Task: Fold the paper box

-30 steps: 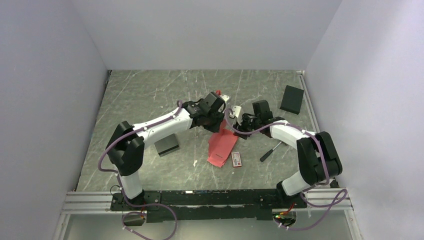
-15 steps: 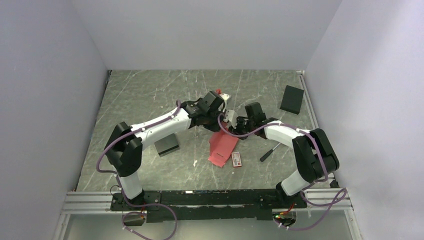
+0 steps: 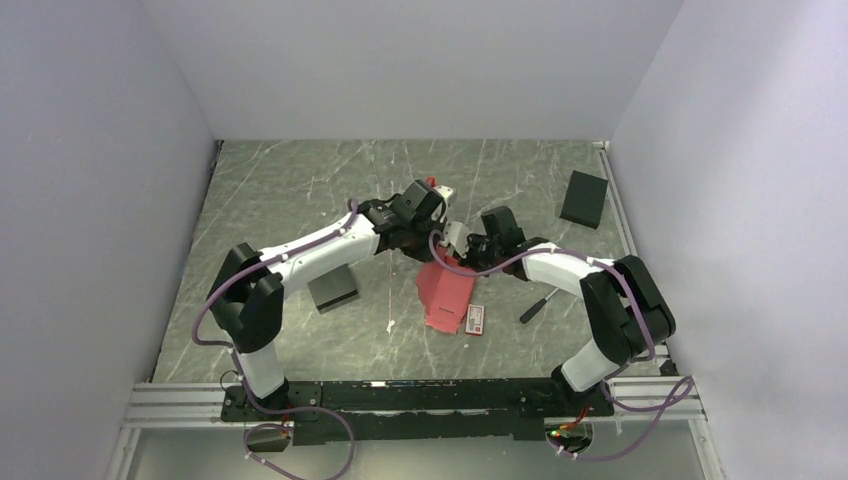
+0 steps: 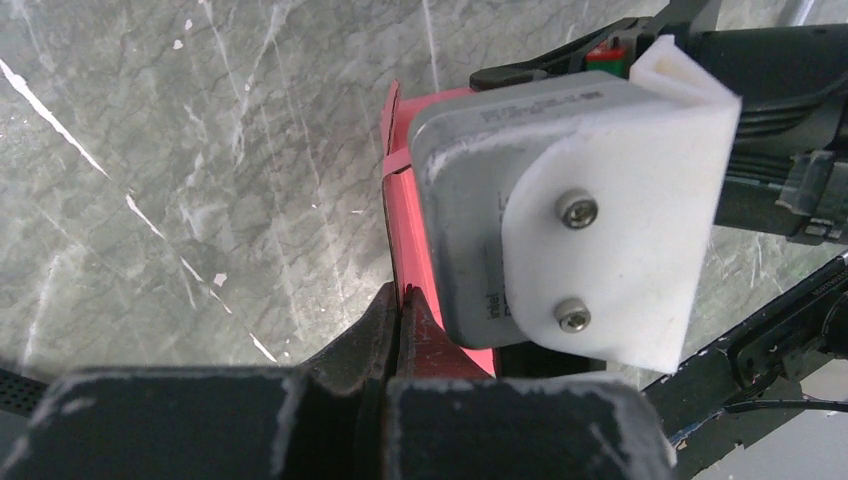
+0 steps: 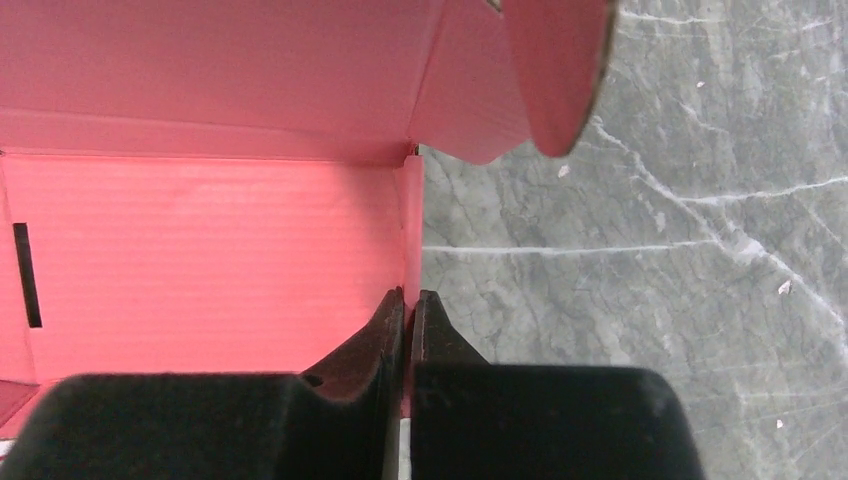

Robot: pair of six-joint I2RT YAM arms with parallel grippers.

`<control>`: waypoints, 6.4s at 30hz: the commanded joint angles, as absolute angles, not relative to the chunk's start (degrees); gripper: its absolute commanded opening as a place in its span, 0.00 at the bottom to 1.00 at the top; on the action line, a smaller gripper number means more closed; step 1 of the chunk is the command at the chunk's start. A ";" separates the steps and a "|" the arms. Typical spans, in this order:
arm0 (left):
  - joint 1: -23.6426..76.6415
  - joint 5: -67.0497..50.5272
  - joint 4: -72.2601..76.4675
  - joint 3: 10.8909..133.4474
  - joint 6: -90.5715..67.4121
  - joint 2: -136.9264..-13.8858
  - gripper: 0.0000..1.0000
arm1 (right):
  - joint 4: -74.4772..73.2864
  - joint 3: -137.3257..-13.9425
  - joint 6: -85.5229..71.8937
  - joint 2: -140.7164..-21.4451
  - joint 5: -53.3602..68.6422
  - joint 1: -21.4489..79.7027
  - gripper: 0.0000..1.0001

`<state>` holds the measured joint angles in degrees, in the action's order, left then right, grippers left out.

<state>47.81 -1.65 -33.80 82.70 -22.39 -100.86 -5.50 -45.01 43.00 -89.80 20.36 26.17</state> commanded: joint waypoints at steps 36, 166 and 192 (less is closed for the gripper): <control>47.65 -5.78 -32.53 85.21 -21.44 -101.42 0.00 | -7.47 -53.89 25.66 -93.11 21.46 26.70 0.43; 46.85 -9.14 -30.11 84.38 -22.55 -101.67 0.00 | -6.35 -53.97 29.70 -99.64 4.37 34.35 0.00; 45.89 -5.52 -31.37 84.68 -23.38 -102.70 0.00 | -20.40 -59.50 17.69 -86.47 33.30 13.44 0.60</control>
